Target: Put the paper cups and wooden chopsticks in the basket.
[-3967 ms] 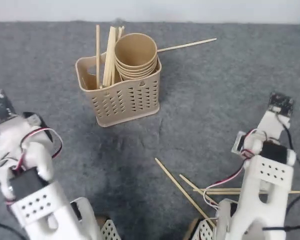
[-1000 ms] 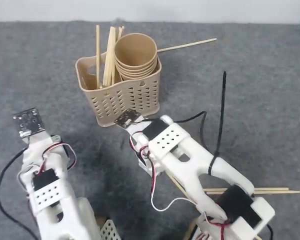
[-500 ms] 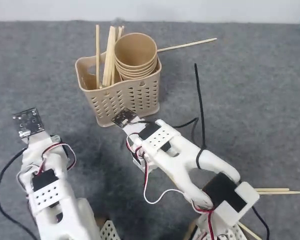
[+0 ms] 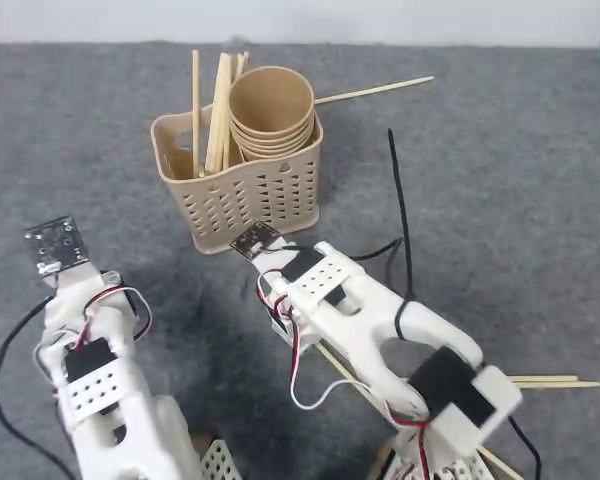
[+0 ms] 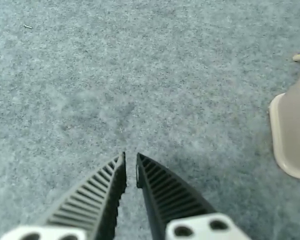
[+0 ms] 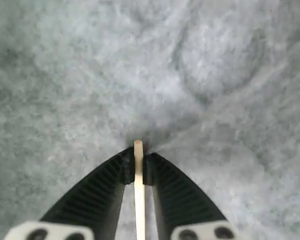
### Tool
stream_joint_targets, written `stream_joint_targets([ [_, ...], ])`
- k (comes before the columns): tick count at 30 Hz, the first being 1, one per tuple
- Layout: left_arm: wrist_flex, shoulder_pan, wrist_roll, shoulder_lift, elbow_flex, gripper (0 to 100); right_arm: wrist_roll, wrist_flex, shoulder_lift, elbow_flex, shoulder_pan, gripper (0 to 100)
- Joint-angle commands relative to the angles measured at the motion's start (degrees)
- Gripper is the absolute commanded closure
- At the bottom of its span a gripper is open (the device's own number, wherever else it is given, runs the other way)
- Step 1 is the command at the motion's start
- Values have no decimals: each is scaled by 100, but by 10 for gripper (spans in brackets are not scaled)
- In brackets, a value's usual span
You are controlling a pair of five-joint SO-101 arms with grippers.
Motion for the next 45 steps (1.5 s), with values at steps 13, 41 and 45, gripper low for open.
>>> stream_joint_targets([
  [13,-158,-18,-26,-105,-31,963,-26,356,-7081,0,804,990],
  [41,-132,-18,-26,-123,-31,963,-949,-9147,-4277,2497,4251,990],
  [45,-132,-18,-26,-123,-31,963,-1292,-10457,-2536,1785,4356,990],
])
